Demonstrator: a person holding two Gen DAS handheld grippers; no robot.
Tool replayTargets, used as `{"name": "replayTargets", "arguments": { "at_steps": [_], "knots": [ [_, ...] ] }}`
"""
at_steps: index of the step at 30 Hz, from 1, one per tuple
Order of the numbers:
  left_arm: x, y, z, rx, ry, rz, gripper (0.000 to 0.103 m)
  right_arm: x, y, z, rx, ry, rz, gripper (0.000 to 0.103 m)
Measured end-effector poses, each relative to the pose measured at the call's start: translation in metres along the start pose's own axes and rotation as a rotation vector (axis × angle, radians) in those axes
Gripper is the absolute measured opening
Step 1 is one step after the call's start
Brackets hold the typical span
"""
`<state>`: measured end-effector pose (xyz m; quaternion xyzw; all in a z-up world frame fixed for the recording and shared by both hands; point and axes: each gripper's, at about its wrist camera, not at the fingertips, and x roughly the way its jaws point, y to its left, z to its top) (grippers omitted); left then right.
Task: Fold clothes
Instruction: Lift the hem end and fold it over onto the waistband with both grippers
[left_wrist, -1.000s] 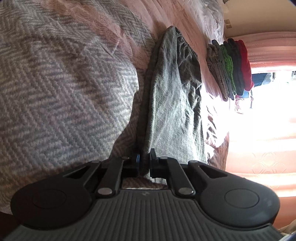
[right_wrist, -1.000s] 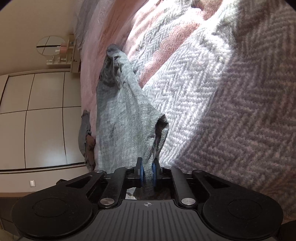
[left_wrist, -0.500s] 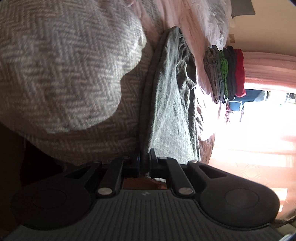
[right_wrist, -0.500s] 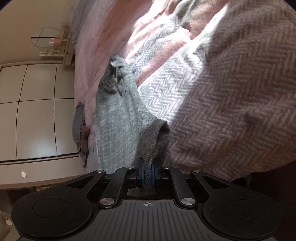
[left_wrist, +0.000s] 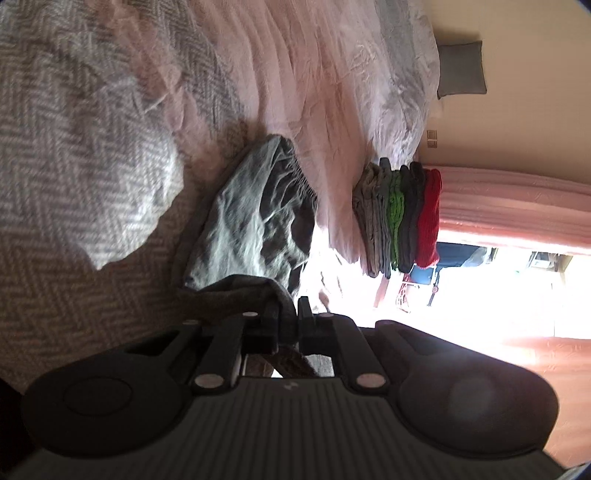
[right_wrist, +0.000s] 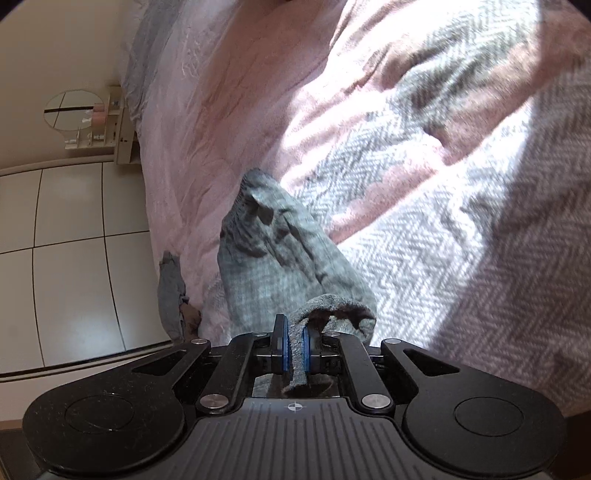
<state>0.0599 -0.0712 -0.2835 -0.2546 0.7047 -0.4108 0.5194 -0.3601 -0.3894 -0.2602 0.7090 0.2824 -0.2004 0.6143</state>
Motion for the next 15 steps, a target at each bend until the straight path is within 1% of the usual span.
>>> {"name": "replayTargets", "arguments": {
  "at_steps": [2, 6, 8, 13, 14, 15],
  "knots": [
    [0.014, -0.004, 0.020, -0.034, -0.007, 0.007, 0.006, 0.010, 0.009, 0.021, 0.014, 0.003, -0.017, 0.006],
    [0.045, -0.002, 0.059, -0.157, -0.014, 0.021, 0.006, 0.038, 0.020, 0.066, 0.053, 0.026, -0.070, 0.006],
    [0.060, -0.002, 0.076, -0.173, -0.025, 0.028, 0.006, 0.053, 0.024, 0.085, 0.053, 0.029, -0.102, 0.006],
    [0.090, -0.001, 0.108, -0.209, -0.051, 0.043, 0.006, 0.081, 0.026, 0.120, 0.066, 0.006, -0.124, 0.006],
    [0.095, 0.001, 0.114, -0.226, -0.055, 0.053, 0.008, 0.085, 0.026, 0.125, 0.064, -0.004, -0.123, 0.006],
    [0.100, 0.005, 0.119, -0.253, -0.062, 0.067, 0.018, 0.089, 0.026, 0.130, 0.062, -0.013, -0.121, 0.006]
  ]
}}
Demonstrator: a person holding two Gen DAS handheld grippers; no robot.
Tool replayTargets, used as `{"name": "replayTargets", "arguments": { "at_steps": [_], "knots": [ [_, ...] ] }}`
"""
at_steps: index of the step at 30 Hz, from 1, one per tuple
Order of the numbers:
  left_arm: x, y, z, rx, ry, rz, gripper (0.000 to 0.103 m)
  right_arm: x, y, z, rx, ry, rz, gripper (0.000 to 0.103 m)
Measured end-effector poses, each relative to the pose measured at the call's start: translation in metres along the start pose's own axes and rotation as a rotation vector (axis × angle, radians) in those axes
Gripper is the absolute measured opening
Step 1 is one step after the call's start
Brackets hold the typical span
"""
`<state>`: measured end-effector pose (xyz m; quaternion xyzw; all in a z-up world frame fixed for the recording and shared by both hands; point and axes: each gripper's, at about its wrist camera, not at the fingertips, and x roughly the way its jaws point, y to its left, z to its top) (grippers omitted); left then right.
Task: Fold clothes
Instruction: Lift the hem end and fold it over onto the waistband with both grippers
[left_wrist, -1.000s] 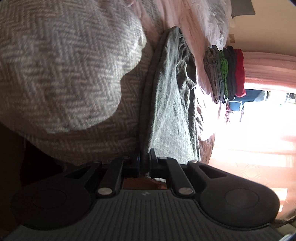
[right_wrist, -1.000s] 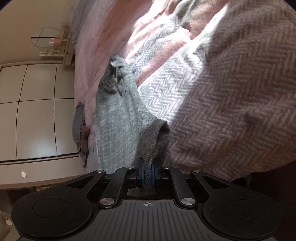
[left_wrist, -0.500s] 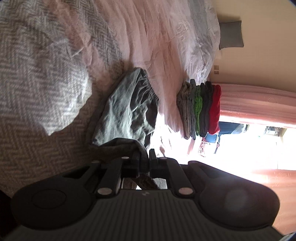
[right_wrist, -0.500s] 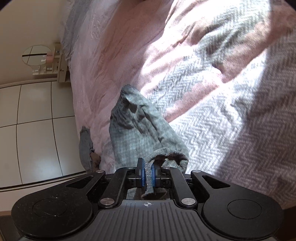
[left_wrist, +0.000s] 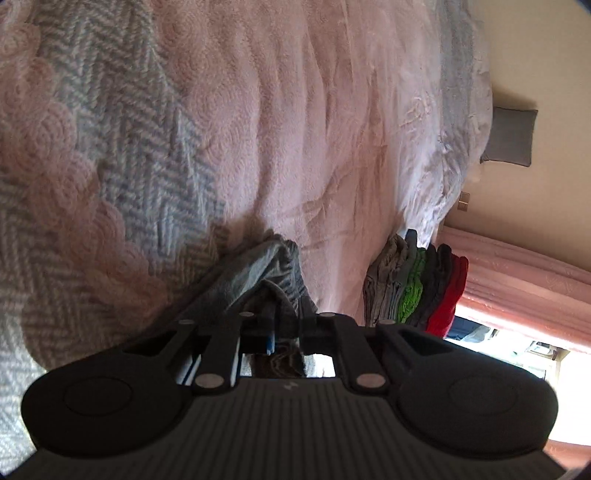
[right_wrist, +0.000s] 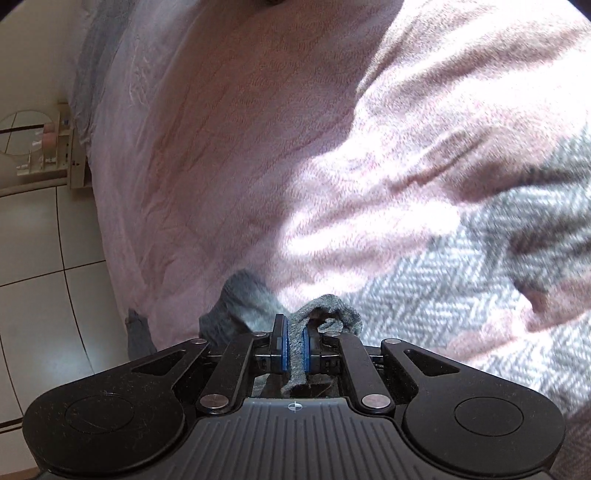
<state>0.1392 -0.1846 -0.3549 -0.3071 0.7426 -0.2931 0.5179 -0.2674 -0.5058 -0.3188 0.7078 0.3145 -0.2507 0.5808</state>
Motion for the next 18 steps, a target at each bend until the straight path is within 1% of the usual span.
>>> {"name": "replayTargets", "arguments": {
  "at_steps": [1, 2, 3, 4, 5, 6, 8, 10, 13, 16, 18],
  "knots": [
    [0.005, 0.003, 0.005, -0.030, -0.008, 0.013, 0.027, 0.004, 0.001, 0.004, 0.000, -0.009, 0.005, 0.006],
    [0.009, 0.005, 0.010, -0.057, -0.020, 0.027, 0.037, 0.009, 0.000, 0.007, 0.003, -0.016, 0.016, 0.013],
    [0.011, 0.007, 0.015, -0.068, -0.030, 0.034, 0.038, 0.012, -0.001, 0.010, 0.010, -0.031, 0.025, 0.030],
    [0.011, 0.006, 0.018, -0.063, -0.034, 0.038, 0.041, 0.012, -0.002, 0.011, 0.014, -0.062, 0.028, 0.059],
    [0.010, 0.002, 0.020, -0.047, -0.037, 0.040, 0.047, 0.010, -0.002, 0.010, 0.000, -0.098, 0.031, 0.071],
    [0.008, -0.002, 0.020, -0.014, -0.040, 0.035, 0.048, 0.006, 0.000, 0.009, -0.033, -0.134, 0.036, 0.076],
    [0.002, -0.010, 0.020, 0.068, -0.046, 0.021, 0.048, -0.002, 0.003, 0.003, -0.107, -0.182, 0.040, 0.076],
    [-0.006, -0.017, 0.016, 0.179, -0.045, 0.044, 0.048, -0.009, 0.003, -0.006, -0.203, -0.202, 0.031, 0.076],
    [-0.012, -0.023, 0.009, 0.327, -0.034, 0.096, 0.048, -0.010, 0.005, -0.021, -0.386, -0.211, -0.039, 0.076],
    [-0.009, -0.026, 0.005, 0.430, -0.020, 0.152, 0.048, 0.002, 0.008, -0.027, -0.535, -0.207, -0.090, 0.076],
    [0.000, -0.024, 0.007, 0.456, -0.009, 0.146, 0.047, 0.012, 0.006, -0.024, -0.587, -0.214, -0.099, 0.075]
  ]
}}
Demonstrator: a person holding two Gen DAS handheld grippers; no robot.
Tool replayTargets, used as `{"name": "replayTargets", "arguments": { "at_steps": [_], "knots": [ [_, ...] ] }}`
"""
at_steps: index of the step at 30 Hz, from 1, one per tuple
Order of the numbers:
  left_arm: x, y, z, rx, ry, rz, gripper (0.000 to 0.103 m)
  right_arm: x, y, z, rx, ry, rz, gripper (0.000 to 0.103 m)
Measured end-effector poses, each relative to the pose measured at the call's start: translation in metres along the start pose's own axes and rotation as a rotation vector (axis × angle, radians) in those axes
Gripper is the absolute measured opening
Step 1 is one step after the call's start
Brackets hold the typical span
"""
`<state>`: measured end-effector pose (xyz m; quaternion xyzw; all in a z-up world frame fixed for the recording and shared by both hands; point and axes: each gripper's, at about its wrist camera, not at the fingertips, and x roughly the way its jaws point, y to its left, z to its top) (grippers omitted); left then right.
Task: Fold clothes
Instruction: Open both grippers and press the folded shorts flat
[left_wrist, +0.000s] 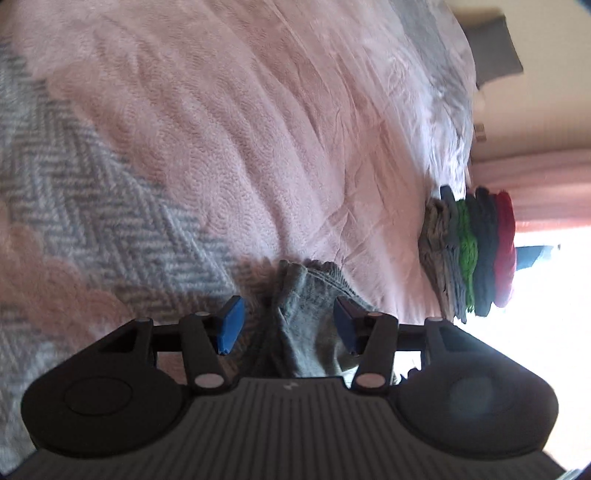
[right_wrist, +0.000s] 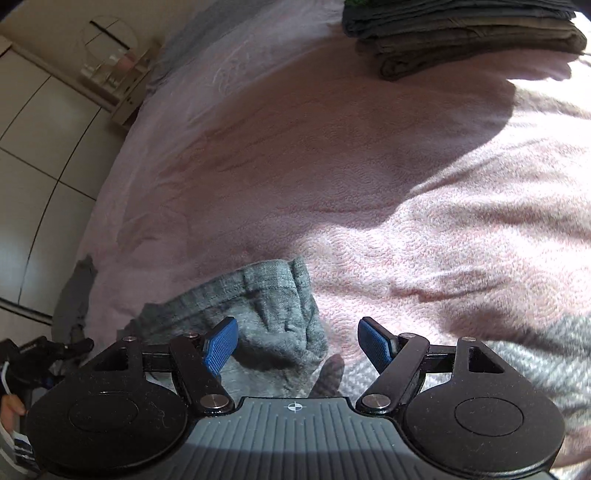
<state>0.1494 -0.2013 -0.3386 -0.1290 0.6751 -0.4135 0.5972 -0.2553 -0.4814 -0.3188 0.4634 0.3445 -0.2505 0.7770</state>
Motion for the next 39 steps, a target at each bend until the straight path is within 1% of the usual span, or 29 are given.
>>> {"name": "replayTargets", "arguments": {
  "at_steps": [1, 4, 5, 6, 7, 8, 9, 11, 14, 19, 22, 24, 25, 27, 28, 29, 30, 31, 32, 34, 35, 36, 37, 38, 39],
  "knots": [
    [0.005, 0.001, 0.001, 0.010, 0.004, -0.006, 0.045, 0.006, -0.002, 0.001, -0.016, -0.007, 0.002, 0.075],
    [0.022, 0.004, 0.006, 0.010, 0.014, -0.035, 0.027, 0.028, -0.011, 0.002, 0.018, -0.025, 0.042, 0.075],
    [0.025, 0.007, 0.007, 0.010, 0.019, -0.043, 0.007, 0.032, -0.012, 0.001, 0.032, -0.023, 0.063, 0.070],
    [0.026, 0.007, 0.009, 0.016, 0.018, -0.047, 0.003, 0.035, -0.013, 0.000, 0.048, -0.015, 0.084, 0.043],
    [0.026, 0.006, 0.009, 0.024, 0.013, -0.051, 0.003, 0.037, -0.014, 0.000, 0.063, -0.006, 0.105, 0.019],
    [0.026, 0.005, 0.010, 0.032, 0.008, -0.055, 0.002, 0.037, -0.015, -0.001, 0.075, -0.006, 0.121, 0.014],
    [0.024, 0.003, 0.011, 0.047, 0.000, -0.059, 0.002, 0.033, -0.016, -0.002, 0.079, -0.024, 0.128, 0.006],
    [0.018, -0.004, 0.013, 0.088, -0.019, -0.067, 0.002, 0.020, -0.018, -0.003, 0.088, -0.062, 0.128, 0.005],
    [0.015, -0.017, 0.016, 0.149, -0.027, -0.074, 0.002, 0.000, -0.025, -0.001, 0.124, -0.099, 0.136, 0.004],
    [0.025, -0.035, 0.020, 0.242, -0.022, -0.054, 0.002, -0.008, -0.027, 0.004, 0.115, -0.099, 0.109, 0.004],
    [0.034, -0.037, 0.021, 0.277, -0.020, -0.024, 0.002, -0.001, -0.028, 0.003, 0.111, -0.083, 0.073, 0.004],
    [0.042, -0.038, 0.020, 0.314, -0.017, 0.026, 0.003, 0.006, -0.027, 0.002, 0.110, -0.071, 0.046, 0.005],
    [0.045, -0.037, 0.019, 0.322, -0.016, 0.053, 0.005, 0.010, -0.026, 0.001, 0.107, -0.069, 0.027, 0.005],
    [0.049, -0.035, 0.017, 0.323, -0.019, 0.094, 0.016, 0.016, -0.023, -0.001, 0.116, -0.066, -0.005, 0.005],
    [0.045, -0.033, 0.015, 0.299, -0.027, 0.094, 0.018, 0.016, -0.022, -0.002, 0.126, -0.070, -0.024, 0.022],
    [0.039, -0.030, 0.013, 0.272, -0.033, 0.095, 0.025, 0.011, -0.019, -0.005, 0.129, -0.093, -0.060, 0.036],
    [0.029, -0.028, 0.010, 0.245, -0.045, 0.103, 0.028, 0.006, -0.016, -0.008, 0.131, -0.115, -0.096, 0.067],
    [0.018, -0.027, 0.005, 0.229, -0.065, 0.115, 0.028, 0.000, -0.013, -0.011, 0.126, -0.142, -0.131, 0.070],
    [0.004, -0.031, -0.004, 0.247, -0.089, 0.133, 0.028, -0.010, -0.007, -0.017, 0.103, -0.175, -0.163, 0.070],
    [-0.024, -0.044, -0.026, 0.316, -0.140, 0.176, 0.027, -0.026, 0.010, -0.032, 0.056, -0.199, -0.221, 0.069],
    [-0.034, -0.052, -0.038, 0.362, -0.150, 0.191, 0.024, -0.031, 0.021, -0.040, 0.028, -0.202, -0.239, 0.067],
    [-0.040, -0.061, -0.052, 0.415, -0.151, 0.203, 0.017, -0.032, 0.033, -0.051, -0.009, -0.197, -0.240, 0.061],
    [-0.046, -0.069, -0.065, 0.468, -0.151, 0.216, 0.014, -0.033, 0.046, -0.061, -0.046, -0.193, -0.240, 0.058],
    [-0.045, -0.072, -0.074, 0.503, -0.146, 0.227, 0.011, -0.034, 0.059, -0.071, -0.082, -0.188, -0.241, 0.058],
    [-0.040, -0.072, -0.081, 0.528, -0.139, 0.238, 0.008, -0.033, 0.073, -0.081, -0.120, -0.181, -0.238, 0.055]
  ]
}}
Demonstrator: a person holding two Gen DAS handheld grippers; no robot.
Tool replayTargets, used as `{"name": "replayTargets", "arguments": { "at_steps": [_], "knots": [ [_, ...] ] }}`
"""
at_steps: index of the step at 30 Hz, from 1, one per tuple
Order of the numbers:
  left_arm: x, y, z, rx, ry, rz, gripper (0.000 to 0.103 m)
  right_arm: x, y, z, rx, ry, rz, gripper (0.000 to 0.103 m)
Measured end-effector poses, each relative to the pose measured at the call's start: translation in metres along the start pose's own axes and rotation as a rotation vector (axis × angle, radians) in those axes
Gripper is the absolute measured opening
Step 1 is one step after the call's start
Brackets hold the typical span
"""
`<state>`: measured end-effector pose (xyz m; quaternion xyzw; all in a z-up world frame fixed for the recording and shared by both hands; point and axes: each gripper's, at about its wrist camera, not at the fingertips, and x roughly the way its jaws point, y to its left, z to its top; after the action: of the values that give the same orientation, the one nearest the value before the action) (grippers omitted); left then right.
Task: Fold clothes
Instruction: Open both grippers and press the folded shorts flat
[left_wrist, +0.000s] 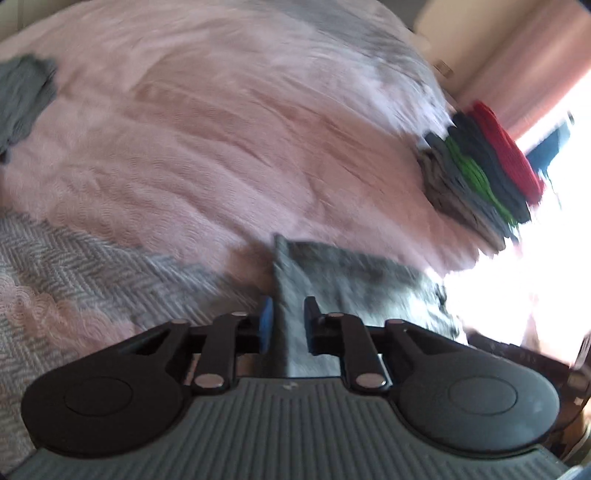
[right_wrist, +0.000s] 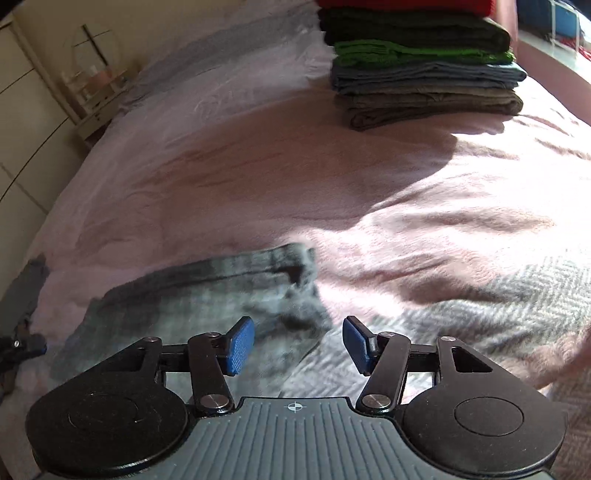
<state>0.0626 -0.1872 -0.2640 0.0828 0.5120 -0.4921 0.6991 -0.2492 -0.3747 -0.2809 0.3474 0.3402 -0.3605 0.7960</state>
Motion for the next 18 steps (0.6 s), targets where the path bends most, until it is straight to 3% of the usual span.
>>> {"name": "replayTargets", "arguments": {
  "at_steps": [4, 8, 12, 18],
  "knots": [
    [0.016, -0.018, -0.026, 0.106, 0.026, 0.029, 0.007, 0.014, 0.053, -0.030, -0.155, 0.030, 0.043, 0.052],
    [0.036, 0.000, -0.036, 0.086, 0.039, 0.053, 0.003, 0.044, 0.069, -0.060, -0.263, 0.074, -0.019, 0.050],
    [0.027, 0.002, -0.033, 0.104, 0.024, 0.063, 0.002, 0.045, 0.052, -0.064, -0.247, 0.077, -0.035, 0.050],
    [-0.007, -0.017, -0.039, 0.111, -0.028, 0.056, 0.004, 0.007, 0.056, -0.055, -0.223, 0.025, -0.011, 0.050]
  ]
}}
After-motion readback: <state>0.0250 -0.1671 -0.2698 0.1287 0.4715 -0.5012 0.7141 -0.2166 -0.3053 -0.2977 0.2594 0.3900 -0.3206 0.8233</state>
